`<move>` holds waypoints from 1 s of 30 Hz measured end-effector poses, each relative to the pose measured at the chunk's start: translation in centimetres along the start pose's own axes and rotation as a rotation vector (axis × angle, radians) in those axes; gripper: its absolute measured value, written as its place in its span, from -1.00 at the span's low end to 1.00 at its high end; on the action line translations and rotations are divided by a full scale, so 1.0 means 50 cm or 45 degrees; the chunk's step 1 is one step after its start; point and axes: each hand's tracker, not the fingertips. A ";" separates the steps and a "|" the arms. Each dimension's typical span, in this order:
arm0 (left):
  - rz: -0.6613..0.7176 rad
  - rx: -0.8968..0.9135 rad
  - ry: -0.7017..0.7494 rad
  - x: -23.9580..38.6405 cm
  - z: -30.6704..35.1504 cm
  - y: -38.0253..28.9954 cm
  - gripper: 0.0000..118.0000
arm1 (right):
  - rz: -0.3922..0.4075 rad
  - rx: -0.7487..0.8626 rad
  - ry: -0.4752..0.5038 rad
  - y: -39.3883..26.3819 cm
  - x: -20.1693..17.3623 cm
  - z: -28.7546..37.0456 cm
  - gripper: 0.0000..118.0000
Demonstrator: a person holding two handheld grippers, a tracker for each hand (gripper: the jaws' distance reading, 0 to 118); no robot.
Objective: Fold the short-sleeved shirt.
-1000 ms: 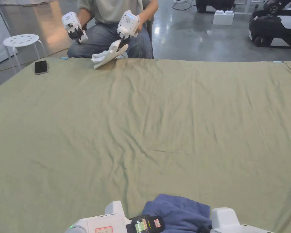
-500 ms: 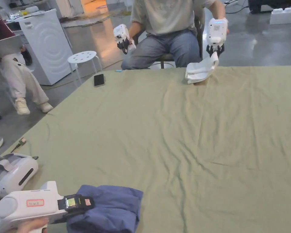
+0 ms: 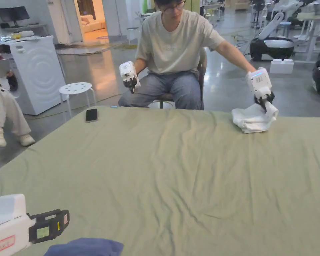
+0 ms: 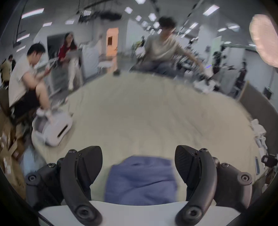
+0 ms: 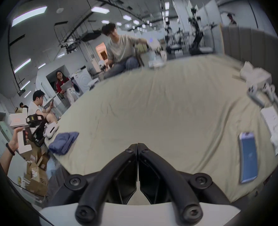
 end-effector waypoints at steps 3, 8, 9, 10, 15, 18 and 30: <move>-0.094 0.250 -0.094 0.132 0.098 0.001 0.59 | 0.054 0.172 -0.046 0.039 -0.014 0.054 -1.00; -0.275 0.564 -0.156 0.303 0.190 -0.044 0.49 | 0.164 0.382 -0.142 0.073 -0.031 0.131 -1.00; -0.304 0.585 -0.184 0.330 0.203 -0.051 0.47 | 0.182 0.407 -0.165 0.077 -0.034 0.144 -1.00; -0.314 0.596 -0.202 0.355 0.216 -0.057 0.40 | 0.190 0.431 -0.174 0.079 -0.036 0.157 -1.00; -0.287 0.544 -0.296 0.390 0.236 -0.083 -0.22 | 0.215 0.504 -0.220 0.074 -0.041 0.196 -1.00; -0.370 0.538 -0.276 0.402 0.248 -0.097 -0.93 | 0.245 0.515 -0.250 0.066 -0.039 0.205 -1.00; -0.312 0.563 -0.267 0.380 0.255 -0.099 -1.00 | 0.201 0.520 -0.235 0.054 -0.037 0.208 -1.00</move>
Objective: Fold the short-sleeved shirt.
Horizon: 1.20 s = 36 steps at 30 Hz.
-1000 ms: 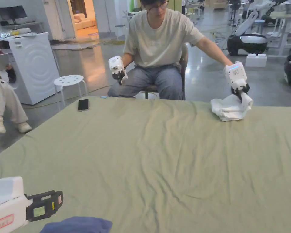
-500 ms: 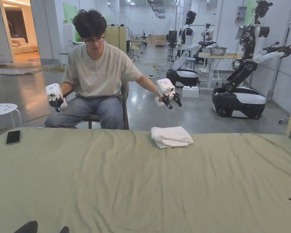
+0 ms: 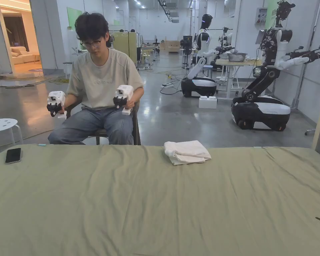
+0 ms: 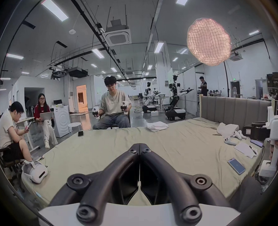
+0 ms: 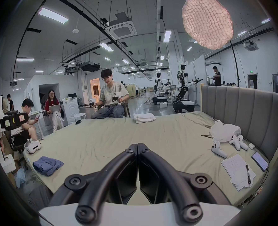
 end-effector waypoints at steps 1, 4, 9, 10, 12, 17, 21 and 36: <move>0.005 0.002 0.006 0.002 0.004 0.000 -1.00 | 0.001 0.001 0.000 0.001 -0.001 0.000 -1.00; 0.014 0.001 0.004 -0.004 0.003 0.000 -1.00 | -0.004 0.010 0.006 0.001 -0.001 0.001 -1.00; 0.012 -0.003 0.002 0.000 0.005 0.000 -1.00 | 0.000 0.010 0.006 0.004 -0.004 0.001 -1.00; 0.016 -0.004 -0.001 0.001 0.006 0.001 -1.00 | -0.001 0.011 0.006 0.004 -0.004 0.001 -1.00; 0.024 -0.005 -0.003 0.000 0.008 0.001 -1.00 | 0.000 0.012 0.006 0.003 -0.005 0.003 -1.00; 0.025 -0.006 -0.001 0.001 0.009 0.003 -1.00 | -0.004 0.018 0.005 0.004 -0.005 0.005 -1.00; 0.033 -0.004 0.000 0.000 0.009 0.004 -1.00 | -0.015 0.019 0.005 0.005 -0.002 0.005 -1.00; 0.067 -0.009 0.012 -0.003 0.007 0.003 -0.99 | -0.013 0.021 0.003 0.007 -0.004 0.006 -1.00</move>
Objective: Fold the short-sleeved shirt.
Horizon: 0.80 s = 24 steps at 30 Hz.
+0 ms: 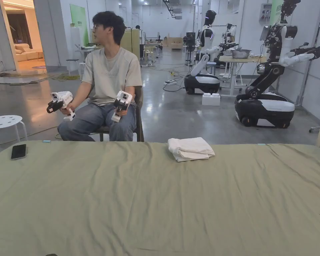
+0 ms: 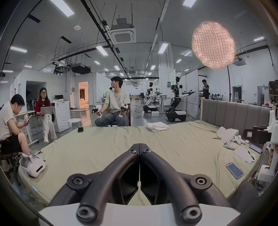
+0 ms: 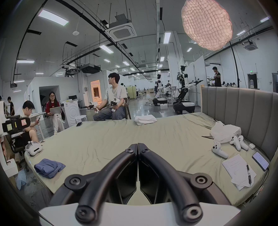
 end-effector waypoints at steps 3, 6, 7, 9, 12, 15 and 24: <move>0.013 0.009 0.008 -0.002 -0.001 -0.001 -0.79 | 0.000 0.002 -0.004 -0.001 0.001 0.001 -0.82; 0.026 0.008 -0.008 -0.005 -0.001 -0.001 -0.08 | -0.010 -0.004 0.013 -0.001 0.004 0.000 0.14; 0.028 0.012 -0.005 -0.005 -0.001 -0.002 0.28 | -0.013 0.001 0.019 -0.002 0.004 0.000 0.32; 0.016 0.021 0.021 -0.001 -0.001 -0.004 0.66 | -0.012 0.014 0.017 -0.002 0.002 0.002 0.43; 0.010 0.059 0.019 0.000 0.003 -0.004 0.77 | 0.008 0.021 0.008 0.000 -0.001 0.002 0.72; 0.027 0.057 0.042 0.001 0.002 0.001 0.94 | 0.022 0.016 0.009 0.000 -0.003 0.001 0.86; 0.046 0.060 0.047 -0.003 0.003 -0.001 0.95 | 0.037 0.018 -0.006 -0.003 -0.004 0.002 1.00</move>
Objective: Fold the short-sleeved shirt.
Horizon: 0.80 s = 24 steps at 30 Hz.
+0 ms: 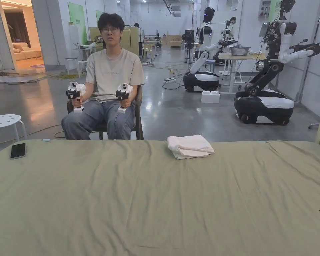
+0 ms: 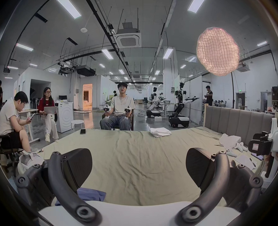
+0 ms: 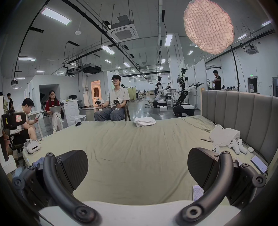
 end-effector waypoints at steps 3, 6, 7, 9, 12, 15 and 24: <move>-0.006 -0.003 -0.005 0.002 0.000 0.000 0.95 | 0.003 -0.001 -0.001 0.000 0.001 -0.001 1.00; -0.013 -0.006 -0.014 0.006 0.000 -0.001 0.95 | 0.007 -0.004 -0.003 0.000 0.000 -0.002 1.00; -0.016 -0.007 -0.017 0.007 -0.001 -0.001 0.95 | 0.007 -0.005 -0.003 -0.001 0.000 -0.002 1.00; -0.019 -0.012 -0.022 0.008 -0.002 -0.001 0.95 | 0.008 -0.011 -0.001 -0.001 0.000 -0.003 1.00; -0.014 -0.020 -0.025 0.009 -0.003 -0.002 0.95 | -0.006 -0.024 0.010 -0.001 0.001 -0.005 1.00; -0.018 -0.026 -0.024 0.009 -0.004 -0.004 0.95 | -0.024 -0.030 0.019 -0.001 0.002 -0.006 1.00; -0.002 -0.042 -0.015 0.006 -0.005 -0.004 0.95 | -0.041 -0.057 0.009 0.004 0.004 -0.010 1.00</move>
